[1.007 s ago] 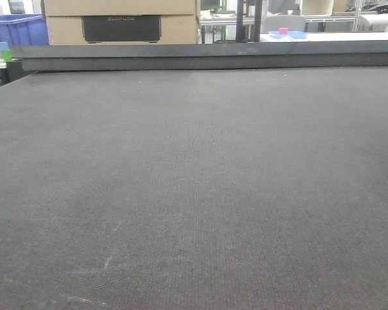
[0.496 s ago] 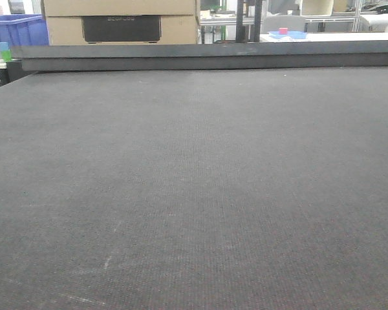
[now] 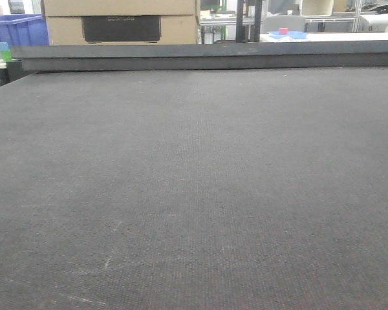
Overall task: Grab PVC pipe and place in blue bin
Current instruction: 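Lift the held clamp up off the table surface, then drive the base away from the table holding the clamp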
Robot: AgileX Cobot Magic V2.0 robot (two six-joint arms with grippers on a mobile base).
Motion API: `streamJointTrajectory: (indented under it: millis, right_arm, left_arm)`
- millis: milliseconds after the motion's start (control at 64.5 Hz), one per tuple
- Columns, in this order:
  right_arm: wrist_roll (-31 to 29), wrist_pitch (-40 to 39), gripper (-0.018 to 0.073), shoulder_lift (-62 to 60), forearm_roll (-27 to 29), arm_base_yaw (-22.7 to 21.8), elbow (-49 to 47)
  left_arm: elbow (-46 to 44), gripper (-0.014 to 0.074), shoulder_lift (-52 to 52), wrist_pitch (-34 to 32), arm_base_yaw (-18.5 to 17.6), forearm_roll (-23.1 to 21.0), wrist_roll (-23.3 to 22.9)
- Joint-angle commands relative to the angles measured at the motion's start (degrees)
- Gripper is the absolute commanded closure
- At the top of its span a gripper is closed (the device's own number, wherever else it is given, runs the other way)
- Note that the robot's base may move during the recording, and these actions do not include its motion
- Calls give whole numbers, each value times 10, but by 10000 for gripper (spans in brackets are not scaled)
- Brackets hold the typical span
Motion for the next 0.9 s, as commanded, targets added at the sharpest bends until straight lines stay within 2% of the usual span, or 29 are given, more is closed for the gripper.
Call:
streamJointTrajectory:
  millis: [0,883]
  right_arm:
    - [-3,-19,722,-3,-3,0,0]
    - [-3,-19,722,-3,-3,0,0]
  left_arm:
    - [0,707,-3,-18,-4,-2,-2]
    - [0,707,-3,-18,-4,-2,-2]
